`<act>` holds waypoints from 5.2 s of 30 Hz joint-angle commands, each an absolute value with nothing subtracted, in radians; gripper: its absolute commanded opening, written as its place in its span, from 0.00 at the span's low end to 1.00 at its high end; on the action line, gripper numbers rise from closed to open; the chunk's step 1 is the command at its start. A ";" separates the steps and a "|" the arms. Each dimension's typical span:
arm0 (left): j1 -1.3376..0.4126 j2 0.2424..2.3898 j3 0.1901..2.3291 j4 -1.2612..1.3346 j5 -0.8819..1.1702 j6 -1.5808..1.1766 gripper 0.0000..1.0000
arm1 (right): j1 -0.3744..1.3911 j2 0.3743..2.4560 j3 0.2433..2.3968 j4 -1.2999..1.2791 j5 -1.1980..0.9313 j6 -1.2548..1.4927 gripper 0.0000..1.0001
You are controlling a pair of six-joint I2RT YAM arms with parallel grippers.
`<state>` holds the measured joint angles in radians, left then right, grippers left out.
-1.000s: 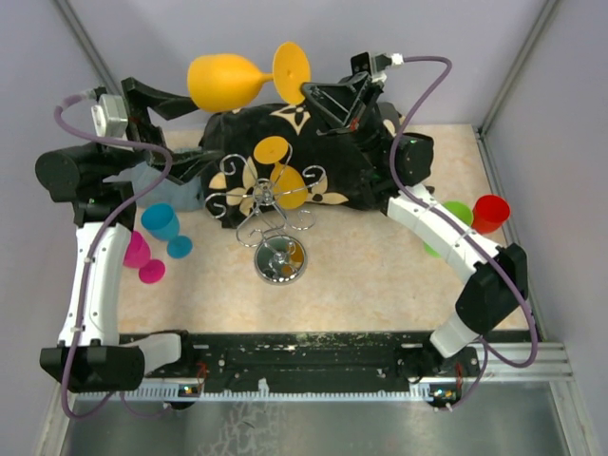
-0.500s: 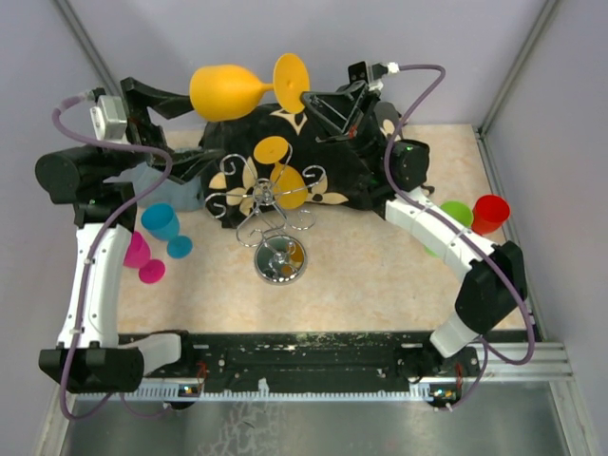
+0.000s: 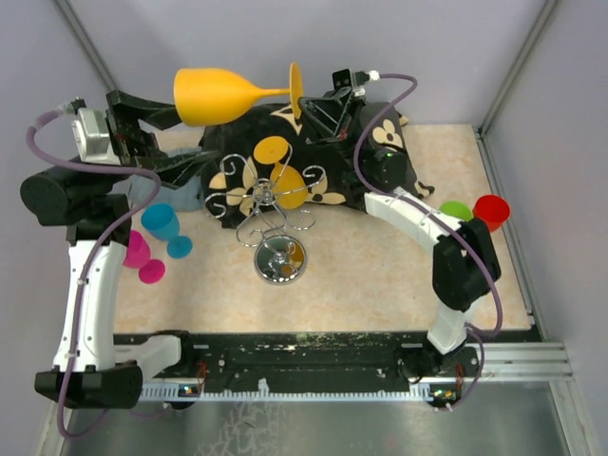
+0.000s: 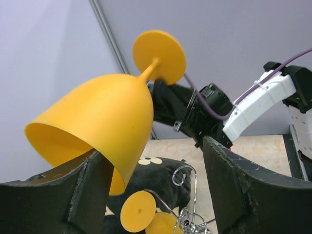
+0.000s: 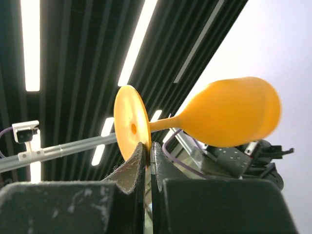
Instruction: Take the wine glass off the wine glass rack
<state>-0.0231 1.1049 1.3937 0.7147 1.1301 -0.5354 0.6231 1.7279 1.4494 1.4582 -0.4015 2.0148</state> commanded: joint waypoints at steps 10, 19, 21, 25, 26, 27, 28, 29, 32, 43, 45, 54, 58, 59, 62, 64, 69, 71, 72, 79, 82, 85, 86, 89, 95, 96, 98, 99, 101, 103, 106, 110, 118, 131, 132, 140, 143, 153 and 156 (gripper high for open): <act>-0.043 1.034 1.437 0.667 1.102 -0.560 0.02 | 0.621 1.896 1.561 1.670 -0.425 2.082 0.00; -0.042 1.041 1.461 0.598 0.953 -0.476 0.00 | 0.616 1.859 1.585 1.616 -0.509 2.040 0.01; -0.042 1.069 1.508 0.539 0.891 -0.391 0.00 | 0.611 1.819 1.539 1.572 -0.540 1.999 0.15; -0.039 1.190 1.719 0.230 0.701 -0.135 0.00 | 0.599 1.687 1.440 1.382 -0.631 1.852 0.44; -0.040 1.240 1.808 0.127 0.648 -0.073 0.00 | 0.596 1.616 1.419 1.289 -0.658 1.792 0.49; -0.037 1.288 1.888 0.025 0.591 -0.028 0.00 | 0.595 1.565 1.407 1.169 -0.689 1.710 0.51; -0.029 1.336 1.971 -0.056 0.538 0.006 0.00 | 0.595 1.514 1.402 1.047 -0.712 1.628 0.53; -0.016 1.383 2.049 -0.144 0.494 0.041 0.00 | 0.595 1.468 1.405 0.890 -0.727 1.525 0.55; 0.013 1.497 2.247 -0.372 0.437 0.099 0.00 | 0.595 1.339 1.463 0.432 -0.692 1.220 0.58; 0.036 1.374 2.090 -0.799 0.402 0.155 0.00 | 0.597 1.095 1.591 -0.478 -0.221 0.693 0.60; 0.036 1.317 2.044 -0.878 0.413 0.185 0.00 | 0.596 1.068 1.590 -0.540 -0.137 0.658 0.60; 0.035 1.193 1.946 -1.235 0.433 0.285 0.00 | 0.597 1.003 1.498 -0.605 -0.025 0.649 0.60; 0.036 1.105 1.786 -1.284 0.438 0.308 0.00 | 0.596 0.982 1.468 -0.592 -0.015 0.665 0.60; 0.035 1.077 1.728 -1.277 0.437 0.318 0.00 | 0.597 0.980 1.467 -0.593 -0.012 0.665 0.60; 0.034 0.992 1.555 -1.217 0.404 0.351 0.00 | 0.596 0.982 1.474 -0.600 -0.009 0.666 0.60; 0.035 0.958 1.458 -1.181 0.387 0.375 0.00 | 0.596 0.980 1.477 -0.600 -0.010 0.668 0.60; 0.035 0.898 1.252 -1.110 0.353 0.411 0.00 | 0.596 0.975 1.493 -0.608 -0.006 0.671 0.60; 0.035 0.878 1.193 -1.085 0.358 0.417 0.00 | 0.596 0.969 1.497 -0.617 -0.001 0.670 0.60; 0.036 0.871 1.165 -1.071 0.360 0.417 0.00 | 0.596 0.967 1.499 -0.621 0.000 0.670 0.60; 0.036 0.862 1.033 -0.974 0.340 0.459 0.00 | 0.596 0.956 1.501 -0.638 -0.002 0.678 0.60; 0.037 0.888 0.984 -0.970 0.336 0.478 0.00 | 0.597 0.957 1.501 -0.639 -0.003 0.683 0.60; 0.038 0.904 0.946 -0.971 0.336 0.492 0.00 | 0.596 0.953 1.502 -0.639 -0.005 0.686 0.60; 0.037 0.905 0.937 -0.965 0.337 0.496 0.00 | 0.596 0.953 1.504 -0.640 -0.006 0.686 0.60; 0.037 0.917 0.924 -0.958 0.348 0.507 0.00 | 0.597 0.952 1.511 -0.646 -0.003 0.686 0.60; 0.039 0.955 0.890 -0.958 0.343 0.519 0.00 | 0.597 0.955 1.518 -0.646 -0.005 0.686 0.60; 0.040 0.959 0.887 -0.956 0.343 0.520 0.00 | 0.597 0.956 1.519 -0.647 -0.005 0.684 0.60; 0.040 0.965 0.885 -0.957 0.341 0.522 0.01 | 0.596 0.957 1.520 -0.647 -0.005 0.684 0.61; 0.041 0.968 0.885 -0.958 0.339 0.523 0.03 | 0.596 0.957 1.519 -0.647 -0.006 0.683 0.61; 0.040 0.970 0.884 -0.959 0.336 0.522 0.12 | 0.596 0.957 1.516 -0.647 -0.006 0.683 0.61; 0.041 0.968 0.886 -0.960 0.334 0.523 0.23 | 0.596 0.957 1.512 -0.642 -0.007 0.683 0.61; 0.041 0.968 0.899 -0.965 0.342 0.527 0.37 | 0.596 0.959 1.508 -0.637 -0.011 0.683 0.61; 0.041 0.964 0.960 -0.992 0.358 0.525 0.48 | 0.596 0.961 1.508 -0.634 -0.017 0.683 0.61; 0.040 0.987 1.275 -1.098 0.393 0.508 0.73 | 0.596 1.006 1.568 -0.626 -0.053 0.680 0.61; 0.040 1.061 1.795 -1.059 0.406 0.328 0.79 | 0.485 1.566 2.105 -0.701 -0.416 0.688 0.60; 0.040 1.056 1.801 -1.034 0.407 0.295 0.79 | 0.468 1.602 2.125 -0.686 -0.462 0.705 0.60; 0.040 1.050 1.777 -0.879 0.511 0.066 0.81 | 0.405 1.829 2.293 -0.667 -0.685 0.768 0.59; 0.040 1.110 1.799 -0.831 0.562 -0.015 0.81 | 0.405 1.843 2.312 -0.682 -0.691 0.764 0.59; 0.128 1.508 1.988 -0.666 0.942 -0.260 0.79 | 0.405 1.668 2.205 -0.741 -0.577 0.691 0.61; 0.153 1.618 2.001 -0.595 1.075 -0.361 0.77 | 0.405 1.544 2.107 -0.744 -0.522 0.670 0.62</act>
<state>0.1169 1.5101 1.9675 -0.7029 0.8394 -0.1837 0.4030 1.7439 2.1719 -0.7517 -0.5922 0.7197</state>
